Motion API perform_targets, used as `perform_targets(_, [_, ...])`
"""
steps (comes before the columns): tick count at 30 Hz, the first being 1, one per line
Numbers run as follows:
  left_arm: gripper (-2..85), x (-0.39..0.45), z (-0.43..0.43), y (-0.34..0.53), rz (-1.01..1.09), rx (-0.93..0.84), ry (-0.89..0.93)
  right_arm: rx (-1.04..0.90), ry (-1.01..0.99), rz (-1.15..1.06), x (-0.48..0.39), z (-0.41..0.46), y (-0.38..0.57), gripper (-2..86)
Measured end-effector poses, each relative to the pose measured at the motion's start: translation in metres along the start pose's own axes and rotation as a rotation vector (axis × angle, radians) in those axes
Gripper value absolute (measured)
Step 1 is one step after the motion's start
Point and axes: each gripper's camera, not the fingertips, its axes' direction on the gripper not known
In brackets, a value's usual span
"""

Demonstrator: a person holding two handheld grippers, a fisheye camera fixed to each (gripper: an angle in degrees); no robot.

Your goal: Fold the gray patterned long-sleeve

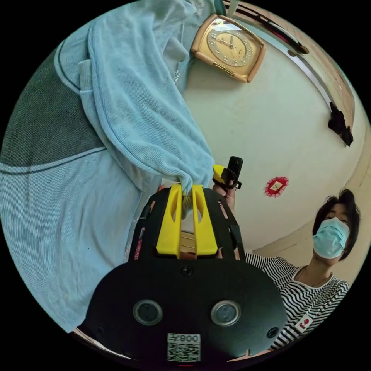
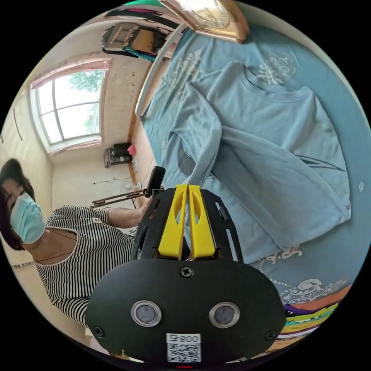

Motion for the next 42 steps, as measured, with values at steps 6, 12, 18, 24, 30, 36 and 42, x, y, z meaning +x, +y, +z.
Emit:
perform_targets(6, [4.4,-0.035,0.069,-0.029,-0.010,-0.073,-0.127,-0.008,-0.005,0.075,0.071,0.000,0.006,0.3])
perform_targets(12, [4.7,-0.049,0.133,-0.053,0.022,-0.112,-0.149,0.028,-0.003,0.033,0.100,-0.031,0.011,0.3])
perform_targets(18, [5.1,-0.087,0.181,-0.078,-0.017,-0.138,-0.261,-0.038,0.067,0.064,0.151,-0.025,0.003,0.3])
perform_targets(24, [5.6,-0.119,0.206,-0.096,-0.024,-0.150,-0.317,-0.028,0.013,0.071,0.194,-0.020,-0.001,0.4])
perform_targets(30, [6.2,-0.129,0.211,-0.109,-0.019,-0.148,-0.281,0.050,-0.070,0.040,0.208,-0.027,0.000,0.4])
perform_targets(36, [7.2,-0.127,0.208,-0.120,0.027,-0.173,-0.301,0.145,-0.032,0.035,0.205,-0.038,0.006,0.3])
perform_targets(42, [7.6,-0.123,0.181,-0.122,0.020,-0.172,-0.271,0.280,-0.055,-0.020,0.180,-0.048,0.012,0.2])
